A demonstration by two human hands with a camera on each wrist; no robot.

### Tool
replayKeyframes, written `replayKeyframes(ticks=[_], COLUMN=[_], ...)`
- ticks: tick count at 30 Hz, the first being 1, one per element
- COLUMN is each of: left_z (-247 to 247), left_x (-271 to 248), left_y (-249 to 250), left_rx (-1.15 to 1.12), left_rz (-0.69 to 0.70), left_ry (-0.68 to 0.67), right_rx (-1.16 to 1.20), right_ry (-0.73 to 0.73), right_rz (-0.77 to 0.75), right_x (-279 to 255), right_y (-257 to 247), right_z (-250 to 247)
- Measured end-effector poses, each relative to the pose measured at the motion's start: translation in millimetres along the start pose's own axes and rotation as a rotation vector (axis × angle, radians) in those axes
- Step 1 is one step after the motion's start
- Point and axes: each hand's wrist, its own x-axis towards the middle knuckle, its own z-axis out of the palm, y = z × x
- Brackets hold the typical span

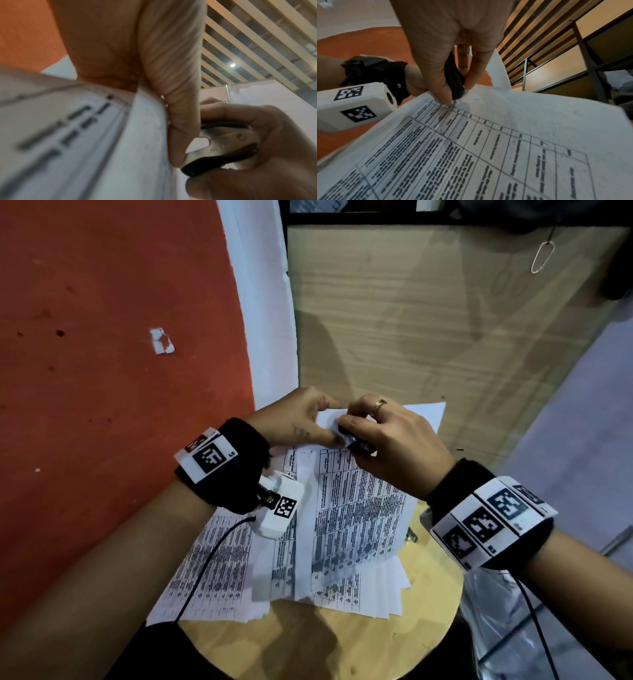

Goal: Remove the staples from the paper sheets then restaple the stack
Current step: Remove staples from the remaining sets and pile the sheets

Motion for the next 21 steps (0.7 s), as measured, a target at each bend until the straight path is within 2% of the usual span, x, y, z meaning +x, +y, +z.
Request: replayKeyframes(ticks=[5,10,13,16,21], left_z=[-3.1,-3.2,-3.9,-1.4,-0.4], left_x=[3.9,4.9,4.3,0.8,-3.8], left_y=[2.4,-1.8,-4.0,-6.0,-5.3], left_rx=[0.141,0.074,0.013,-0.141,-0.153], left_rz=[0.027,-0.001,-0.023,-0.027,0.004], left_ry=[-0.040,-0.074,-0.099,-0.075,0.057], right_rx=[-0.035,-0.065,-0.014,0.118,0.348], right_ry=[-0.059,-0.031,-0.007,0.084,0.184], right_rz=[-0.094,-0.110,-0.034,0.092,0.219], right_x=[3.8,3.3,-1.8,-7.0,-12.8], right_y=[2.7,3.5,4.8,5.1,2.4], right_z=[1.6,3.4,6.1,9.6,13.1])
